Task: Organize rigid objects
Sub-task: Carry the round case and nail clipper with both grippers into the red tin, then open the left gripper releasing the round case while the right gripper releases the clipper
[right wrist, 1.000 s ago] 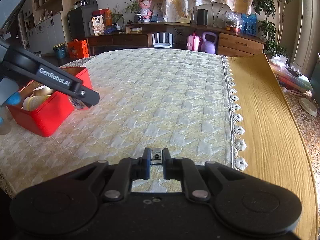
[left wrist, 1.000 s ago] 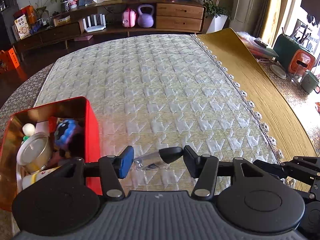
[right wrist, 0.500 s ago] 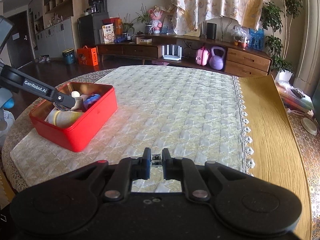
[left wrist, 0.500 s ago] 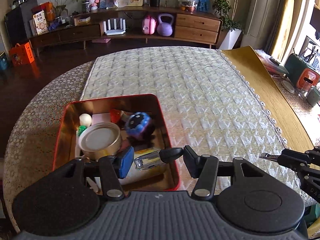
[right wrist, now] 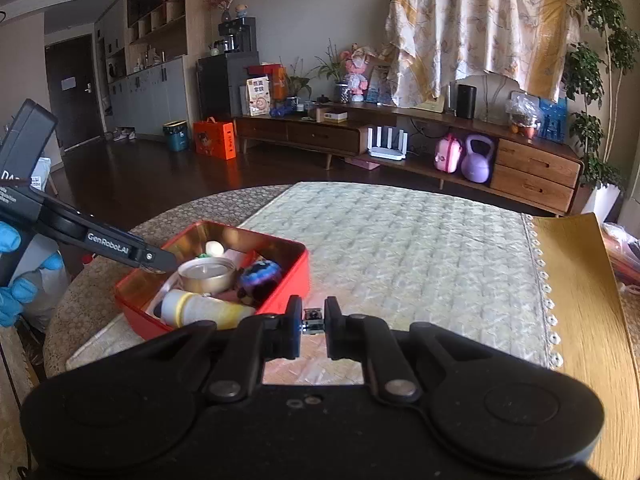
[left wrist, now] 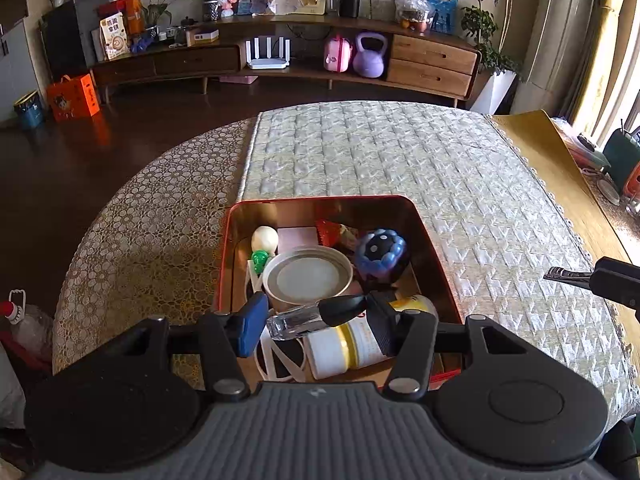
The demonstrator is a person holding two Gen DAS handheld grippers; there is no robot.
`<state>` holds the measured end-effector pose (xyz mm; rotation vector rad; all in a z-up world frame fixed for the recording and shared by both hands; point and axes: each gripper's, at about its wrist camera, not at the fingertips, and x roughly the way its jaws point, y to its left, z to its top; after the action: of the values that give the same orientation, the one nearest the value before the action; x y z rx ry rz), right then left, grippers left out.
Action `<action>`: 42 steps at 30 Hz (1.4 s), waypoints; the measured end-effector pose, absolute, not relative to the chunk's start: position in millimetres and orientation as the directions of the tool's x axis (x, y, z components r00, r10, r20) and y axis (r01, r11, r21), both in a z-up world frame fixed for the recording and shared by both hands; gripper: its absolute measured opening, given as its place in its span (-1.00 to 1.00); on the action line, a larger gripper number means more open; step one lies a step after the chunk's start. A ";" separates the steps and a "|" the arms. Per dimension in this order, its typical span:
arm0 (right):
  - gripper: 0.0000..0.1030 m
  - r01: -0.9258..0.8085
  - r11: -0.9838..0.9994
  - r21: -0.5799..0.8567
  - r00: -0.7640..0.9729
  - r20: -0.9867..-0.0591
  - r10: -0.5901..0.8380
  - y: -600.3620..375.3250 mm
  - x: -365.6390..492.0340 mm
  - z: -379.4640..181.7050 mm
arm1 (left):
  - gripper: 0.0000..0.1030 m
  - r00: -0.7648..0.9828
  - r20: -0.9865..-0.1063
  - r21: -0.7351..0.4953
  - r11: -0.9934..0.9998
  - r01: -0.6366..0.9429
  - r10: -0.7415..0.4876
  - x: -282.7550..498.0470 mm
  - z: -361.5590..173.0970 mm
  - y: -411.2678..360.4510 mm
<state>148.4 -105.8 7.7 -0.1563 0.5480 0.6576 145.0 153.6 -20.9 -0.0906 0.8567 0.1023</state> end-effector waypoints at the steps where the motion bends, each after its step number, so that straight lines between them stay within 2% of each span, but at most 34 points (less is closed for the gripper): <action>1: -0.80 -0.626 0.779 0.031 0.652 -0.527 0.545 -99.1 149.3 9.2 | 0.04 0.649 -0.758 -0.036 0.991 -0.130 0.057 145.4 -21.8 157.3; 11: -0.80 -0.691 0.723 -0.004 0.617 -0.524 0.587 -39.6 159.6 0.9 | 0.04 0.618 -0.786 -0.036 0.994 -0.099 0.033 150.9 -43.1 175.1; 25: -0.80 -0.710 0.705 -0.006 0.570 -0.592 0.569 1.6 170.9 -31.7 | 0.04 0.608 -0.794 -0.036 0.997 -0.074 0.016 161.4 -69.0 180.4; 34: -0.79 -0.694 0.718 0.050 0.531 -0.639 0.557 1.7 173.7 -48.1 | 0.05 0.598 -0.801 -0.070 0.994 -0.081 -0.008 164.6 -77.5 181.5; 38: -0.64 -0.684 0.724 0.082 0.518 -0.644 0.563 -2.3 174.0 -48.9 | 0.03 0.590 -0.808 -0.080 0.993 -0.090 -0.012 162.7 -83.5 180.3; 42: -0.59 -0.673 0.733 0.100 0.515 -0.648 0.561 -6.2 171.7 -48.0 | 0.03 0.588 -0.809 -0.086 0.991 -0.105 -0.008 162.0 -83.0 180.6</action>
<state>171.7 -6.2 -48.0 -0.1714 0.7126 0.7455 162.0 180.6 -83.0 -0.1290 0.9414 0.0567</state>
